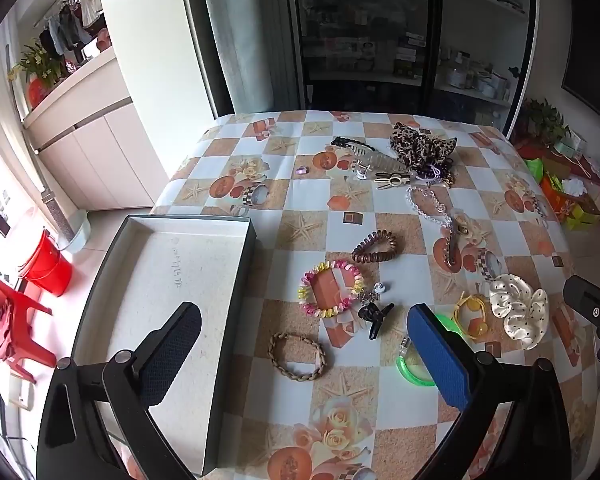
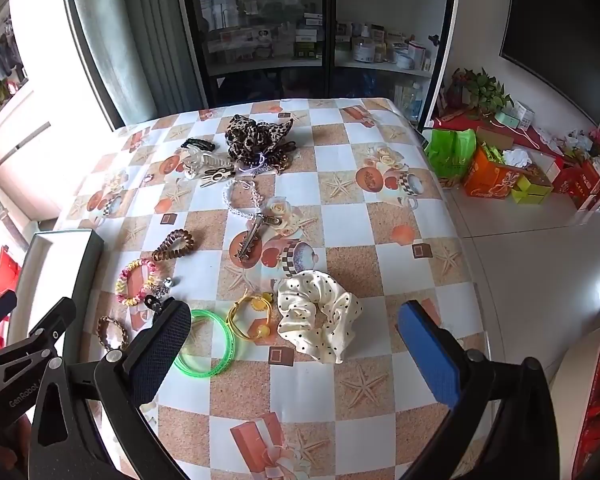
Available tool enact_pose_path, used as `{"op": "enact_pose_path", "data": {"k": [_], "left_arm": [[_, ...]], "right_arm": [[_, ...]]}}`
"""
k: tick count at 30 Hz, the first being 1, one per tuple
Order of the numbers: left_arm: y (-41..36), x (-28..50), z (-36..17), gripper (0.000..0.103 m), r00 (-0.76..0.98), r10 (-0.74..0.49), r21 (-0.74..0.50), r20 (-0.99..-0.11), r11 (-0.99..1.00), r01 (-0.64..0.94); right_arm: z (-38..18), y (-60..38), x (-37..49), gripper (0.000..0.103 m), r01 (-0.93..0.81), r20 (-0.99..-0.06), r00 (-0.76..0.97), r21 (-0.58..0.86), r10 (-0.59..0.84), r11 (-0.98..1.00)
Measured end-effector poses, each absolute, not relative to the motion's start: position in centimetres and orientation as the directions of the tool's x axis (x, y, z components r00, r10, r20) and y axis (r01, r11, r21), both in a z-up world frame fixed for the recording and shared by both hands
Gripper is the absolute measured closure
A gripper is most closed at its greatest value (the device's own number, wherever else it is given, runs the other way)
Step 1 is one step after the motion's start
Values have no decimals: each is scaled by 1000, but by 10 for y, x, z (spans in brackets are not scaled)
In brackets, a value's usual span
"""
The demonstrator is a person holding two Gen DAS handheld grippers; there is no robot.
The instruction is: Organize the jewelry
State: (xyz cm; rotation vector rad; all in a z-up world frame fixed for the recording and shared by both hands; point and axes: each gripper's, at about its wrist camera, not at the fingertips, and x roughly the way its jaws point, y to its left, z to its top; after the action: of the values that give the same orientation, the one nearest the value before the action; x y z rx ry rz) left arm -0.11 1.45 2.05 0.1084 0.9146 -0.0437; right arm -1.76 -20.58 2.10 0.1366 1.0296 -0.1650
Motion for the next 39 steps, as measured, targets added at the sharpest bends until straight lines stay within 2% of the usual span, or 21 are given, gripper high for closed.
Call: {"op": "enact_pose_path", "data": {"k": [39], "left_arm": [[15, -3, 11, 0, 589, 12, 72, -808, 994, 78]], "right_arm": [[19, -208, -18, 0, 202, -857, 511, 40, -70, 978]]}}
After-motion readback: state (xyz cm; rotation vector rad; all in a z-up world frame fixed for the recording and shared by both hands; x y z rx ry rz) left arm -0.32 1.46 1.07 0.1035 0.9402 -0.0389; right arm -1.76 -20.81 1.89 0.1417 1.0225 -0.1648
